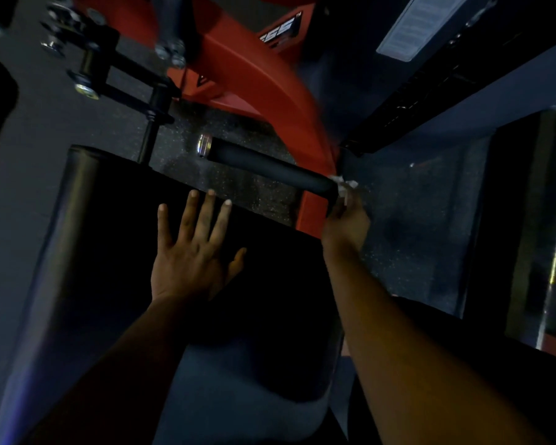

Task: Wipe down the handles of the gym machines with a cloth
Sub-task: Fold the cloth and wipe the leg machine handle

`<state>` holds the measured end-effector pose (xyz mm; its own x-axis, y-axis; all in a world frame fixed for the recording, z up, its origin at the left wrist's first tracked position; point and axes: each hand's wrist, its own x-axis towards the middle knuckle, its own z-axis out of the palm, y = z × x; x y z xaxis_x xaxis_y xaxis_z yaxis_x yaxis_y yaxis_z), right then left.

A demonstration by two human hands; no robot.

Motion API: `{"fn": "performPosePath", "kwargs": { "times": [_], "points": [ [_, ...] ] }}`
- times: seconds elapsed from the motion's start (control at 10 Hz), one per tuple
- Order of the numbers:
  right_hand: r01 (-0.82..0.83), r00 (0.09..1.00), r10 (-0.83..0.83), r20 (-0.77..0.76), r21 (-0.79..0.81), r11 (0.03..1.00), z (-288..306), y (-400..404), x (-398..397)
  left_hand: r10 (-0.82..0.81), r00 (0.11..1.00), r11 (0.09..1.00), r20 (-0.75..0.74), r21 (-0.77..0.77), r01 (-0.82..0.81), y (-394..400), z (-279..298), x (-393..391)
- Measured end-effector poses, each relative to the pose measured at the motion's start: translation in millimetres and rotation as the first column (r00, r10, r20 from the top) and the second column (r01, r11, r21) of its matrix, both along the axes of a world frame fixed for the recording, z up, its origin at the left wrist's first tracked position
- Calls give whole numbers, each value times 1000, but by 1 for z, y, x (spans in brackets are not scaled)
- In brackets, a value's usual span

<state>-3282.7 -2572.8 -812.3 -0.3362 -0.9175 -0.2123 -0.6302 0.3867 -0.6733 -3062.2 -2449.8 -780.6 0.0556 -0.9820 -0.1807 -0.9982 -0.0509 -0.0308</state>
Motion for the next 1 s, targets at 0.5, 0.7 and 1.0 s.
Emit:
{"fn": "performPosePath", "kwargs": {
  "times": [0.5, 0.7, 1.0],
  "points": [
    [-459, 887, 408, -217, -323, 827, 15, -3, 110, -17, 1000, 1000, 8, 7, 17, 0, -2, 2],
    [-753, 650, 734, -199, -303, 585, 28, -16, 155, -38, 999, 999, 24, 28, 37, 0, -3, 3],
    [-856, 499, 747, -440, -384, 346, 2, -6, 60, -17, 1000, 1000, 15, 12, 17, 1, -1, 1]
  ]
}}
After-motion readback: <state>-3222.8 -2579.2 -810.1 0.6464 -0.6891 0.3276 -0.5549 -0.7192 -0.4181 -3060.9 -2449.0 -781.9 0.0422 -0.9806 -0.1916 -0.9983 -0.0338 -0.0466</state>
